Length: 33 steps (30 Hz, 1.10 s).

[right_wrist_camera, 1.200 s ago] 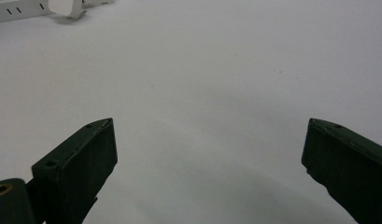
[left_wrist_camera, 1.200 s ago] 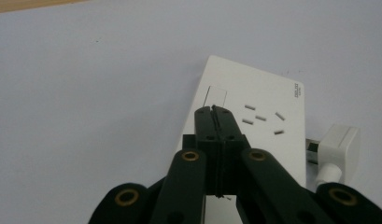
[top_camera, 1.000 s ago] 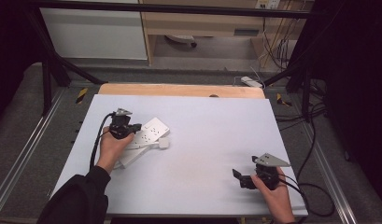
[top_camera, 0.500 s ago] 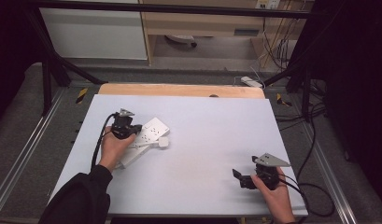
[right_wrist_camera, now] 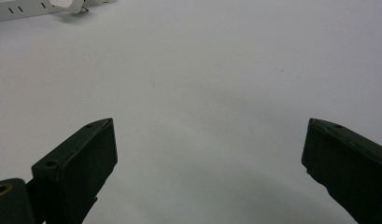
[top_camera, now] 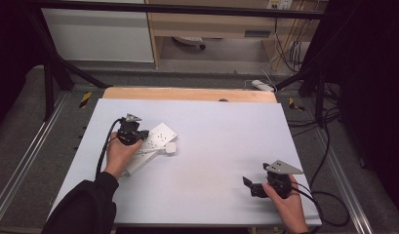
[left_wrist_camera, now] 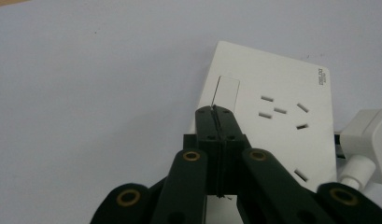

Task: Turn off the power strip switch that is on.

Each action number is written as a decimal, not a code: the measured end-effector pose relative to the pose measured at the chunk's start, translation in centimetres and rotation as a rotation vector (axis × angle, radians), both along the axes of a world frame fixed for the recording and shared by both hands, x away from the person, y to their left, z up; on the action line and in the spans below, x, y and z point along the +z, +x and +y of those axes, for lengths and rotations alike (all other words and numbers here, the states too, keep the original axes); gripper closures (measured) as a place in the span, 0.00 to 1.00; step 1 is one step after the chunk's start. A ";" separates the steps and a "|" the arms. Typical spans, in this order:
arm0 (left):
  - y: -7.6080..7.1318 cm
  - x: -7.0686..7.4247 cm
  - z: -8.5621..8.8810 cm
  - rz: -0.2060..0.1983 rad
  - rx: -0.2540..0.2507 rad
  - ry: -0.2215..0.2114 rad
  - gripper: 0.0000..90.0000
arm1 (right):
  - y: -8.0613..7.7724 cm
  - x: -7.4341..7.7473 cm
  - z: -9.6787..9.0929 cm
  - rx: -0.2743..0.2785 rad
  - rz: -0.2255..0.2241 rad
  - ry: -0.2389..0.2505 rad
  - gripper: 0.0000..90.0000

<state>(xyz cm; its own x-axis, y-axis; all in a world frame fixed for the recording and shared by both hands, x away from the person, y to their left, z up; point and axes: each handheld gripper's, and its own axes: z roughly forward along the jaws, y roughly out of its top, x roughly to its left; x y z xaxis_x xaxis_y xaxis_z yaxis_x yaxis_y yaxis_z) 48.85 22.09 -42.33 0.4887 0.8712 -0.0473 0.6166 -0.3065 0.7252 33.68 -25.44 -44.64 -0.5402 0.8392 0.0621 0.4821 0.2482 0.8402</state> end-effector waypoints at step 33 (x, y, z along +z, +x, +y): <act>0.1 0.0 0.1 0.004 -0.003 -0.006 1.00 | 0.0 0.0 0.1 0.003 0.007 0.001 0.04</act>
